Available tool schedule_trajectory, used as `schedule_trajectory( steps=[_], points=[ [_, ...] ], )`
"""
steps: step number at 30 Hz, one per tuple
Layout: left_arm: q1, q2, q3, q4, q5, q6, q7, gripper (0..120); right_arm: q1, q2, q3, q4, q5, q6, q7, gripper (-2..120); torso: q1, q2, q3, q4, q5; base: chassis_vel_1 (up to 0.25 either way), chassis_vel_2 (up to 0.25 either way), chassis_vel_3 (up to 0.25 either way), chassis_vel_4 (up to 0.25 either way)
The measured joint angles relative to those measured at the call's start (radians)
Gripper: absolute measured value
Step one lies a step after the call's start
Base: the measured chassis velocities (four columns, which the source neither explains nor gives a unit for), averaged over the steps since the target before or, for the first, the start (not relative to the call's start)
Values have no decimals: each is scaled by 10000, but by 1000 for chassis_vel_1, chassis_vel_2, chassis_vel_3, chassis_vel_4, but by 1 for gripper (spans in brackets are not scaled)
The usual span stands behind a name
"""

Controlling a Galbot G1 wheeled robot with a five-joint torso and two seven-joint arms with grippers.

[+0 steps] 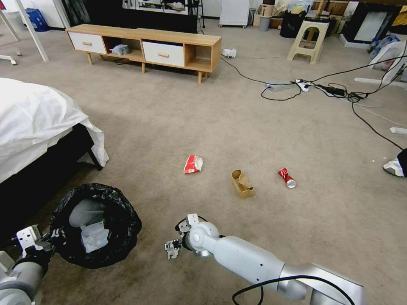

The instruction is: Pick up the trash bin, then pick up the garbage from the floor and place it into the trash bin.

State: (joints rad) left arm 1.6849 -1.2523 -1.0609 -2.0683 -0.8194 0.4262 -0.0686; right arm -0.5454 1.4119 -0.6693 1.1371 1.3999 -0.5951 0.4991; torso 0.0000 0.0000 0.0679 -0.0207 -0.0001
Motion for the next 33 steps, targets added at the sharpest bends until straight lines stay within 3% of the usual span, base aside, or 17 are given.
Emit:
schedule_trajectory(
  steps=[25, 33],
  points=[
    [48, 308, -349, 441, -282, -223, 314, 1, -23, 838, -163, -1041, -392, 28, -141, 99, -1, 2, -4, -6, -5, 0, 0, 0, 0],
    [60, 390, -372, 542, -333, -287, 410, 1, -1, 919, -136, -1162, -421, 19, -145, 87, -2, 7, -6, -7, -1, 0, 0, 0, 0]
  ],
)
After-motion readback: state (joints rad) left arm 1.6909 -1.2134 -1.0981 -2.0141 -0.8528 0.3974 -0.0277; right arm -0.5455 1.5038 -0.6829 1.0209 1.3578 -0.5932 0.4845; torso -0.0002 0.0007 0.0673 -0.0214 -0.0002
